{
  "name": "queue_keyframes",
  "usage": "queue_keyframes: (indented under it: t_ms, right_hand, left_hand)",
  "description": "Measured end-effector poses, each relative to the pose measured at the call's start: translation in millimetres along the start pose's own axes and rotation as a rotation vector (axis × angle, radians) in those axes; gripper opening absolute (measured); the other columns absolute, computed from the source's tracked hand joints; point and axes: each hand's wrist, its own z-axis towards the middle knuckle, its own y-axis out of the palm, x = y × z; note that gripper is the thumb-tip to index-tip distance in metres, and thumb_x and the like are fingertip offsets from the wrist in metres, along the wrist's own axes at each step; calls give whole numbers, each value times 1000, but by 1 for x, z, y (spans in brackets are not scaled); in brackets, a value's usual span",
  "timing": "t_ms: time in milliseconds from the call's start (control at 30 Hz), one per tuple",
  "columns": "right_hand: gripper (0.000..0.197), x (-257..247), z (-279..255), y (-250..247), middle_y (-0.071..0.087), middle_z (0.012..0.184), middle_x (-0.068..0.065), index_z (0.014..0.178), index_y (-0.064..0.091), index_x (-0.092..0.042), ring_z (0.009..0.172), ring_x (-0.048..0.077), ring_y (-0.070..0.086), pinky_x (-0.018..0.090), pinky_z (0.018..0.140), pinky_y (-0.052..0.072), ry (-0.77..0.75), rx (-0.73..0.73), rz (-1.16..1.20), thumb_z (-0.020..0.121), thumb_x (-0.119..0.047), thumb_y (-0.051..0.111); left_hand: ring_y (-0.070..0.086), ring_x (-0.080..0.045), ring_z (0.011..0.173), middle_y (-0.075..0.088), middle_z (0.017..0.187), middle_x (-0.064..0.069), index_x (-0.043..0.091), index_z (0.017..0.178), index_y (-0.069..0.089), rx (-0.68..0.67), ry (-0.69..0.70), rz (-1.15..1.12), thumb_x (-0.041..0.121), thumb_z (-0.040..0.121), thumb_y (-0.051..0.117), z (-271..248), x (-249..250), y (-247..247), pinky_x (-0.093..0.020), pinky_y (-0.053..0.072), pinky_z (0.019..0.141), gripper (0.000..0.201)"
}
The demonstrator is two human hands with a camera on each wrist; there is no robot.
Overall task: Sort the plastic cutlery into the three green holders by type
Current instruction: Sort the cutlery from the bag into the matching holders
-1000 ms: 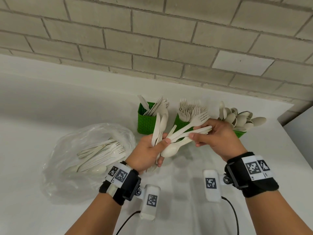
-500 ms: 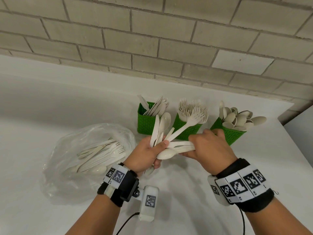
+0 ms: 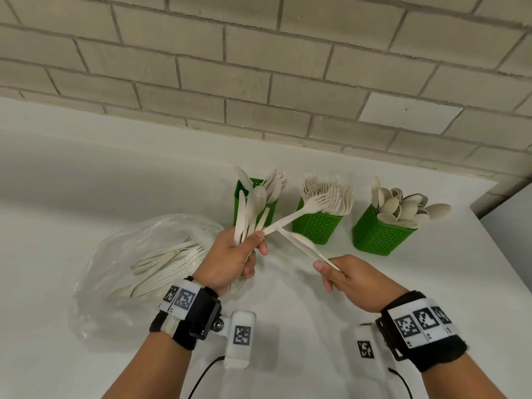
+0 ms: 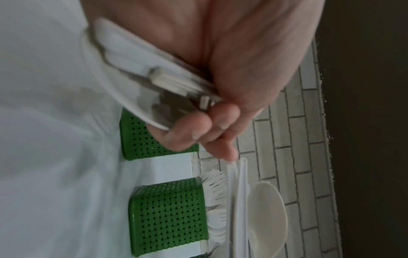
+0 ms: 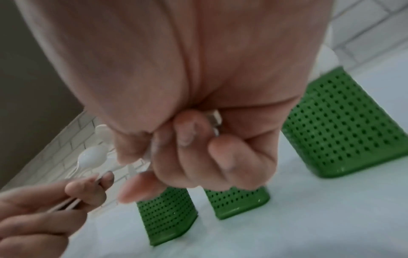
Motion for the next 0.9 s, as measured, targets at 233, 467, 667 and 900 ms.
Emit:
queue_keyframes:
  t_ms: [233, 467, 667, 900]
  right_hand:
    - [48, -18, -7, 17, 40, 52, 5, 110, 69, -12, 48, 16, 42, 26, 60, 45, -73, 32, 635, 104, -34, 27]
    - [43, -50, 11, 21, 24, 52, -2, 111, 58, 7, 43, 10, 22, 22, 44, 28, -88, 232, 1164, 97, -32, 48]
    - [17, -56, 15, 18, 35, 42, -8, 88, 66, -1, 40, 8, 29, 22, 43, 29, -91, 438, 987, 92, -17, 60]
    - [16, -45, 15, 29, 34, 46, -8, 75, 65, -6, 40, 9, 27, 21, 41, 27, -1, 435, 871, 85, -16, 71]
  left_hand:
    - [34, -13, 42, 59, 78, -10, 6, 85, 60, 57, 65, -255, 13, 99, 50, -5, 4, 4, -25, 37, 42, 19]
    - [49, -18, 41, 71, 91, -8, -2, 113, 57, -193, 72, -29, 7, 100, 46, -16, -3, 33, -25, 40, 42, 20]
    - [65, -28, 56, 72, 104, -8, 9, 118, 56, -287, 8, 74, 17, 100, 49, -19, -3, 34, -23, 41, 38, 20]
    - [30, -15, 38, 36, 47, -4, 13, 98, 67, 73, 166, -146, 27, 87, 66, -1, 10, 29, -26, 36, 42, 18]
